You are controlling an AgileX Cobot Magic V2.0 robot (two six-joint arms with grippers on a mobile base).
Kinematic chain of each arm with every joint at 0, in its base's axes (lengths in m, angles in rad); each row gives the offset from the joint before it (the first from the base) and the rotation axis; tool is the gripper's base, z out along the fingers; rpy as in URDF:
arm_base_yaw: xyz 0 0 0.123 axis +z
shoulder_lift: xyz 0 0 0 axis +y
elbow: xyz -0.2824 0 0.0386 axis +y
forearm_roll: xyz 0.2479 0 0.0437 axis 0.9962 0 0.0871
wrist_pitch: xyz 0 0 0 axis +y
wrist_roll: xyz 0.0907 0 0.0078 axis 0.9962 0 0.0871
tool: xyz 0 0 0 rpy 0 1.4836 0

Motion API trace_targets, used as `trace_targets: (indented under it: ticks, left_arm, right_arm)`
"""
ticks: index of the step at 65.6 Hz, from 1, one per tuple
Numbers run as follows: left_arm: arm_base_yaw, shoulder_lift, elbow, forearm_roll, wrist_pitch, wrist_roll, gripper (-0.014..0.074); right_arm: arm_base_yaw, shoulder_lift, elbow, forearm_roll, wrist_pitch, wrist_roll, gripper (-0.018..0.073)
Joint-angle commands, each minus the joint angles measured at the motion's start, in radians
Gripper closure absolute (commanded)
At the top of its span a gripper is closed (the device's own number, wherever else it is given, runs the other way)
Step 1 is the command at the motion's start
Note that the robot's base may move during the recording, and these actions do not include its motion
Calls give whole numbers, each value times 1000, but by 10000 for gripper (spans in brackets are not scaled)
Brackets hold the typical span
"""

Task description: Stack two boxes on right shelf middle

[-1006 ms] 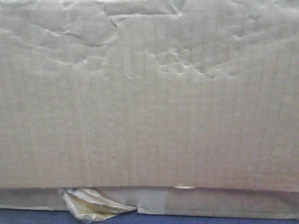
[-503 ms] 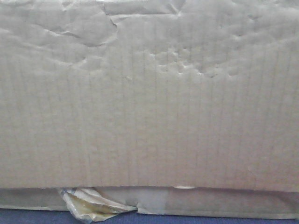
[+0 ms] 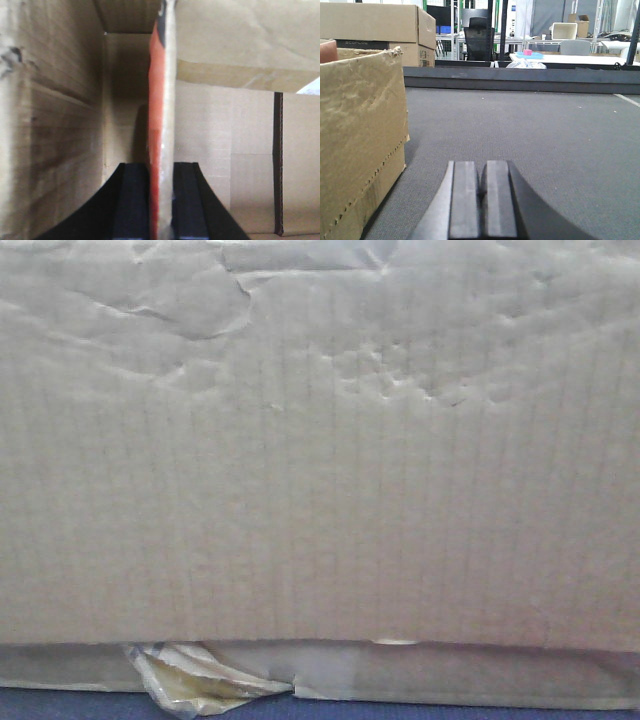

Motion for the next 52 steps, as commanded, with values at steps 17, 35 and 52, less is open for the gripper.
trace_targets:
  ticks: [17, 35, 52]
  left_arm:
    - [7, -8, -4, -13, -12, 25, 505]
    - [7, -8, -13, -13, -12, 25, 318]
    - [7, -44, -151, -11, 0, 67, 295]
  right_arm:
    - [-1, -3, 0, 2, -23, -2, 721]
    - [-1, -3, 0, 2, -23, -2, 721]
    - [-1, -3, 0, 2, -23, -2, 721]
